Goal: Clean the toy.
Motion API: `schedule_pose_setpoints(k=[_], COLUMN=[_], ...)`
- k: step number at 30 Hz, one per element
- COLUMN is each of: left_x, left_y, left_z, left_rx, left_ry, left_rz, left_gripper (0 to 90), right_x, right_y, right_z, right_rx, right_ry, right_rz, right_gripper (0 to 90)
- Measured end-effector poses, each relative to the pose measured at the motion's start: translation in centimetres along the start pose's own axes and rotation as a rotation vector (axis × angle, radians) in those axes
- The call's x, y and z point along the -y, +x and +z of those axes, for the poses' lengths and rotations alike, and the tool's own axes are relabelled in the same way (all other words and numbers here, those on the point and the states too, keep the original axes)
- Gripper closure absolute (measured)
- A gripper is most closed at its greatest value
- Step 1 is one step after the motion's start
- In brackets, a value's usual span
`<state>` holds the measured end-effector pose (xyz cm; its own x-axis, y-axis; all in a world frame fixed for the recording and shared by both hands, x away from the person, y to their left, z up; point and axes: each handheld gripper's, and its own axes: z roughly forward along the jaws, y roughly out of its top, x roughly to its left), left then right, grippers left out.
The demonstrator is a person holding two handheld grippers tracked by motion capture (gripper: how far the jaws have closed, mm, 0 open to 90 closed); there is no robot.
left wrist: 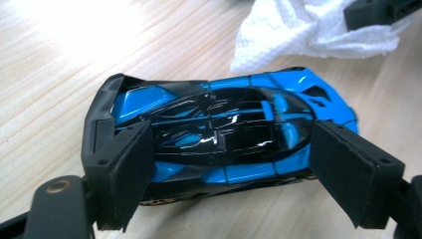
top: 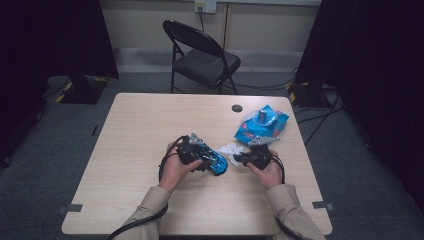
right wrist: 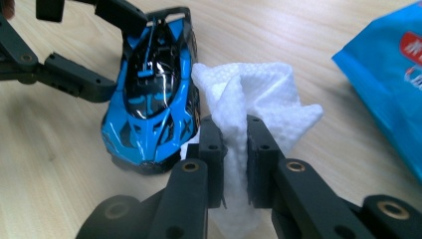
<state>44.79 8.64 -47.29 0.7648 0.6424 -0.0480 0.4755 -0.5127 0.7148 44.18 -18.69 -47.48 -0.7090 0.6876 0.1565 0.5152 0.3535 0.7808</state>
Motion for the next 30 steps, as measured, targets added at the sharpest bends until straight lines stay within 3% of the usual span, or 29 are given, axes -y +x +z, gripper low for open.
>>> schedule_pose_setpoints(k=[5, 7, 13, 23, 30], left_x=[-0.2, -0.2, 1.0, 3.6, 5.9], left_y=[-0.1, 0.0, 0.8, 2.1, 3.0], left_z=[-1.2, -2.6, -5.2, -9.2, -11.5], left_rx=[0.005, 0.009, 0.026, -0.003, -0.014], left_ry=[-0.016, -0.030, -0.051, -0.059, -0.072], left_rz=[0.016, 0.021, -0.011, -0.033, -0.061], left_gripper=[18.6, 18.3, 17.6, 17.5, 17.6], right_x=[-0.9, -1.6, -3.5, -5.7, -5.8], right_y=[0.2, 0.6, 2.8, 8.0, 11.8], right_z=[-1.0, -1.6, -2.0, 1.0, 4.2], right_rx=[0.009, 0.002, -0.049, -0.143, -0.212], right_ry=[-0.030, -0.063, -0.096, -0.077, -0.006], right_rz=[-0.008, 0.000, -0.047, -0.133, -0.211], right_gripper=[80.9, 80.9, 80.7, 80.6, 80.6])
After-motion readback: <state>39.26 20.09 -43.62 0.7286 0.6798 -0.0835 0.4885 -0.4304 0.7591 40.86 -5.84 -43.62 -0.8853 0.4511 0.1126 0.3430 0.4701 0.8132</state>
